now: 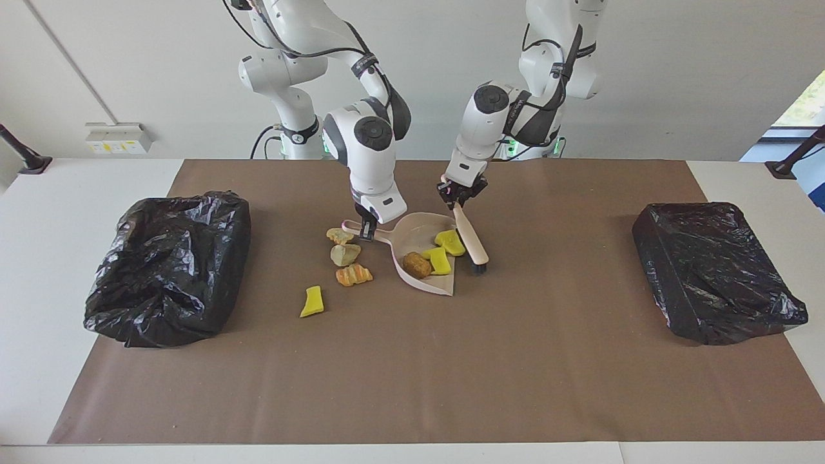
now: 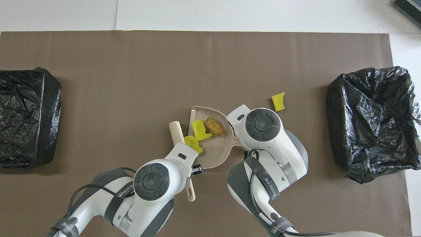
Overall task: Sweep and dump trash in bin
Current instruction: 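Sweep the yellow sponges and scrap into the dustpan with the left gripper, then carry the dustpan to the nearer black bag and tip it with the right gripper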
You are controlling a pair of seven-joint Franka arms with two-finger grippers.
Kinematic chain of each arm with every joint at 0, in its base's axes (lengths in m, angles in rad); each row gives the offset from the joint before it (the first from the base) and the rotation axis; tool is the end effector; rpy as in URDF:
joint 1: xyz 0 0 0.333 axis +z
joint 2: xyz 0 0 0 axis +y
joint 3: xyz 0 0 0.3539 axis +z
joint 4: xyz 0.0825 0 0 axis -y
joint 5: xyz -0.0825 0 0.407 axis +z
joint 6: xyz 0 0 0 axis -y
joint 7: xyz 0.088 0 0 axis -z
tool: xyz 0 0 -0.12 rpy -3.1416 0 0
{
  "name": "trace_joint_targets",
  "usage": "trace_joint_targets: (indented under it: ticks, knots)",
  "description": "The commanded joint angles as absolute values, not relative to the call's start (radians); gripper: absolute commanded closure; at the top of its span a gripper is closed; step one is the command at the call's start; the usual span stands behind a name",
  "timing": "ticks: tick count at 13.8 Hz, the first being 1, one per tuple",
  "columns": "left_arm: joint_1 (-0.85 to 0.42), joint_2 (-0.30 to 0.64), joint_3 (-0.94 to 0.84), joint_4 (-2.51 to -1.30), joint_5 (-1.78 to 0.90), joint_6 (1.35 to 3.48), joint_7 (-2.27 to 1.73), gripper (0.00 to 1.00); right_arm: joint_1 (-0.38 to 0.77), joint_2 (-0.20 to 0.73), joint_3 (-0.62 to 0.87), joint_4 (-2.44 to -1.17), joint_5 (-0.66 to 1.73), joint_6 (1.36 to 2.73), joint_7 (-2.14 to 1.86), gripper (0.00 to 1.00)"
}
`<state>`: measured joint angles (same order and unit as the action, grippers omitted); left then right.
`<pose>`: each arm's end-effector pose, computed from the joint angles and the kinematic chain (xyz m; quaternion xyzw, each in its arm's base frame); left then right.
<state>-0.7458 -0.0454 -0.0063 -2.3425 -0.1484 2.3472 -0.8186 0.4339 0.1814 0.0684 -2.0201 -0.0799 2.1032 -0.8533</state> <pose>0.3769 -0.3575 0.3664 0.9947 0.0837 -0.0205 0.0559 0.5271 0.2830 0.3651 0.7640 0.6428 -0.0528 0.0183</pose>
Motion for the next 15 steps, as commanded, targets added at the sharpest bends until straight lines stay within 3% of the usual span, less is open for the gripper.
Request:
trace_joint_targets:
  ticks: [1, 11, 15]
  knots:
    - [-0.791, -0.04, 0.008, -2.321, -0.158, 2.349, -0.727, 1.0, 0.422, 0.179, 0.072, -2.034, -0.061, 2.118, -0.902, 1.0]
    - [-0.75, -0.167, 0.021, -2.309, -0.153, 2.103, -0.618, 1.0, 0.422, 0.183, 0.071, -2.028, -0.066, 2.12, -0.903, 1.0]
    - [-0.724, -0.198, 0.021, -2.31, -0.152, 2.068, -0.62, 1.0, 0.293, 0.153, 0.066, -1.956, -0.064, 2.028, -0.917, 1.0]
